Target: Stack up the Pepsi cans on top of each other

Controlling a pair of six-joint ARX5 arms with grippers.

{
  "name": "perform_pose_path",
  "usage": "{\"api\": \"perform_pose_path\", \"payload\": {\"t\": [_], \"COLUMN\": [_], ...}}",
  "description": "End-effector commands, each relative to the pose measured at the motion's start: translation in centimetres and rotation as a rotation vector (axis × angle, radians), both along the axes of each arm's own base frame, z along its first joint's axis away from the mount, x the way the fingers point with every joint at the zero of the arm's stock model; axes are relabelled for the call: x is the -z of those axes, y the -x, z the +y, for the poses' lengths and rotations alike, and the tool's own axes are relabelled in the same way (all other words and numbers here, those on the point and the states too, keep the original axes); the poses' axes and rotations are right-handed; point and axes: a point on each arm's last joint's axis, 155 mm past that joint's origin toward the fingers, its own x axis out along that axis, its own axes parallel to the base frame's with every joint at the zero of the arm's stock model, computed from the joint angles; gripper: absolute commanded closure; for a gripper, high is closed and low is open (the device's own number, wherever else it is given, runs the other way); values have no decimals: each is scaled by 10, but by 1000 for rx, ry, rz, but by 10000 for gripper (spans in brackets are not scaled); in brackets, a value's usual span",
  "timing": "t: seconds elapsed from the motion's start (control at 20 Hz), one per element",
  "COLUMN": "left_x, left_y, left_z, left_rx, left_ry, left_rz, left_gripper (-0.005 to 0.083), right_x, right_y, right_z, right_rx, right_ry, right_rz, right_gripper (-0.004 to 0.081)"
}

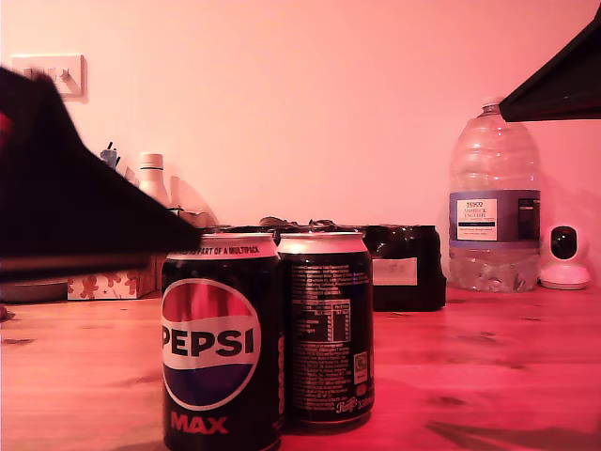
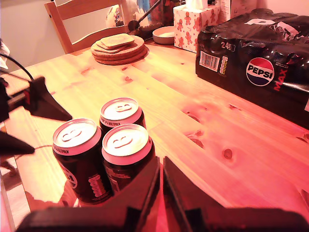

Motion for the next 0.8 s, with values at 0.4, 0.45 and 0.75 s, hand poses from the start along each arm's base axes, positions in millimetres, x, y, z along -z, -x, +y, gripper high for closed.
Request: {"api": "perform_pose_path", "payload": {"t": [0.4, 0.45, 0.75], "left_x": [19, 26, 36], "left_y": [-25, -25, -22], "left_z": [-30, -30, -30], "left_rx": [-61, -67, -81], "left_ry": [-91, -108, -143], "left_rz": [60, 71, 81], "left_gripper": [68, 68, 87], "right_x": [4, 4, 4], "right_y": [1, 1, 0], "right_z": [1, 1, 1], "right_rx": [-7, -7, -11], "right_ry": [6, 6, 17], "right_rz": [1, 1, -14], "right_gripper": [783, 783, 783]}}
